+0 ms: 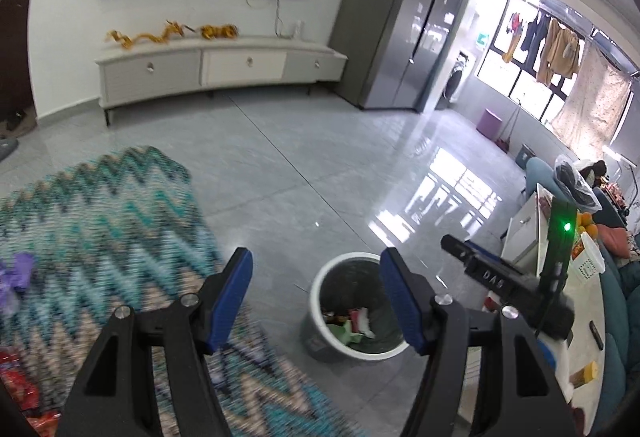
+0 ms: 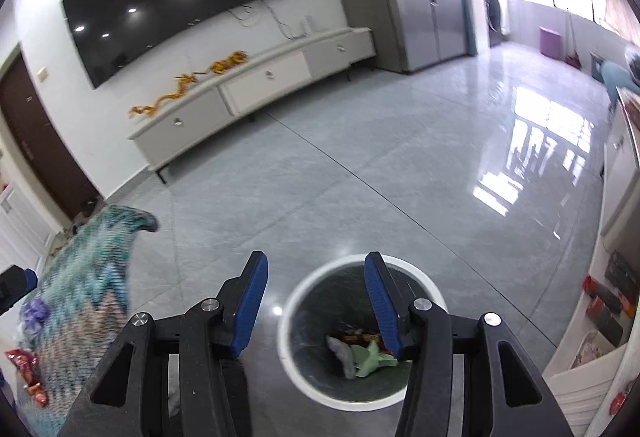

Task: Collect trash
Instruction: 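Move both open grippers back to the trash on the rug, then grasp a red chips wrapper with the left gripper while the right grasps a red snack wrapper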

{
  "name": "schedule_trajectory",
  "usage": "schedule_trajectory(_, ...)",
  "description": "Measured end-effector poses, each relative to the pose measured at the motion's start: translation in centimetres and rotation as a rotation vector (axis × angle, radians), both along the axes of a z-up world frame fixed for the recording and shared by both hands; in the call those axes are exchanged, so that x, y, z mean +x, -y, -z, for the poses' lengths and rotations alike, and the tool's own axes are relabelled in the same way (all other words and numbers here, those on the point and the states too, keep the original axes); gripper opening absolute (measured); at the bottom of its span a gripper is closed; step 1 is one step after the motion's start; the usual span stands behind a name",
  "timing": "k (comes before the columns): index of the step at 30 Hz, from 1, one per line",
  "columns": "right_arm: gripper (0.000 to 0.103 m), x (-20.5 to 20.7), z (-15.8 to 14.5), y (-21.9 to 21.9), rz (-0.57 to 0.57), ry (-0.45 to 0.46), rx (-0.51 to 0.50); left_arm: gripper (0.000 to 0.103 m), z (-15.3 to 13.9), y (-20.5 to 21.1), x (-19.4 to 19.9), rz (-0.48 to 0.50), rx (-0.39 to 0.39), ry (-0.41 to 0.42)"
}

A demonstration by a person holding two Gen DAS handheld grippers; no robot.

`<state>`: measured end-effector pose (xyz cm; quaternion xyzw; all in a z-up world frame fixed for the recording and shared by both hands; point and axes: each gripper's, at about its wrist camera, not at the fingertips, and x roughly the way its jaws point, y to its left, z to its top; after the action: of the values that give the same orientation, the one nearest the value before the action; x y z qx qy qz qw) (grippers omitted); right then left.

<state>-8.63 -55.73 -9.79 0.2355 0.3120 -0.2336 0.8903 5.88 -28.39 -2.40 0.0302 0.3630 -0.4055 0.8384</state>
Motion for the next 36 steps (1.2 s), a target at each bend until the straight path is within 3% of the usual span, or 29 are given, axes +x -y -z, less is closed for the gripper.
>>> schedule_trajectory(10, 0.049, 2.4, -5.3, -7.7, -0.144, 0.074, -0.075, 0.068, -2.2, -13.2, -0.7, -0.182, -0.02, 0.113)
schedule_trajectory(25, 0.053, 5.6, -8.7, -17.7, -0.396, 0.125, -0.147, 0.072, -0.8, -32.6, 0.0, -0.551, -0.075, 0.077)
schedule_trajectory(30, 0.055, 6.3, -8.4, -20.2, -0.485, 0.124, -0.128, 0.072, 0.8, -35.6, 0.6, -0.604, -0.079, 0.022)
schedule_trajectory(36, 0.057, 7.1, -7.7, -23.4, -0.587, 0.12, -0.12, 0.072, 2.0, -35.1, 0.4, -0.583, -0.066, 0.001)
